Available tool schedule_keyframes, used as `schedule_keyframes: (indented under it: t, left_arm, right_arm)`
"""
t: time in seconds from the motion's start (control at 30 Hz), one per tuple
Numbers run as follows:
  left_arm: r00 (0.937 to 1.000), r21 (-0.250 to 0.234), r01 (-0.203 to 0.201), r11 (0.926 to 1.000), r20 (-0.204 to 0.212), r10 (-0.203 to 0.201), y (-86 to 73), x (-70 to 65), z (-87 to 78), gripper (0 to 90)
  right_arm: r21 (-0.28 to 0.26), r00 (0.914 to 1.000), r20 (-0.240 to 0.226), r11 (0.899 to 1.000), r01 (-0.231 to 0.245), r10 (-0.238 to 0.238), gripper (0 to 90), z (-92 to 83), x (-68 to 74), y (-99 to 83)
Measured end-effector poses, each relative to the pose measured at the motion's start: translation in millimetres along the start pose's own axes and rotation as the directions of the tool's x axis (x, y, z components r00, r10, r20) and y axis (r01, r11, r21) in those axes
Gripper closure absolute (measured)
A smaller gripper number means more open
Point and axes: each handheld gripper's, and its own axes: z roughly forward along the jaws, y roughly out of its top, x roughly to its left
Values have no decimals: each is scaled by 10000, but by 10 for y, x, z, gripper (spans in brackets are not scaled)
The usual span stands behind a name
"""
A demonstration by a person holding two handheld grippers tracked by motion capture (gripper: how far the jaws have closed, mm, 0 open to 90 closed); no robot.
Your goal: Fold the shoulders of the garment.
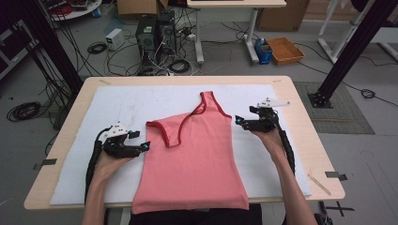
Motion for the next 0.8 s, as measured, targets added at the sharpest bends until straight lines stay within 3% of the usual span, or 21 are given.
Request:
schedule_keyframes:
  t: [0.2,0.37,0.5,0.6,0.8]
  left_arm:
    - [9999,-35,137,9999,27,-137,-2,9,-5,301]
    - [9999,-60,165,9998,37,-165,-2,11,-6,301]
    - [9998,-70,195,9998,10,-195,-6,14,-7,301]
    - [9998,-76,179,9998,13,-179,-5,10,-6,301]
    - [9999,-92,163,9998,-12,-163,-5,11,-7,301]
  right_arm:
    - [616,9995,-242,9979,-178,193,201,420,-130,272]
    - [1095,9990,-142,9932,-406,424,252,748,-209,467]
    - [1510,10000,59,9885,-57,49,266,982,-209,629]
    - [2075,9999,147,9782,-24,-7,252,1178,-221,745]
    - [2455,9987,337,9690,277,-371,288,1526,-216,919]
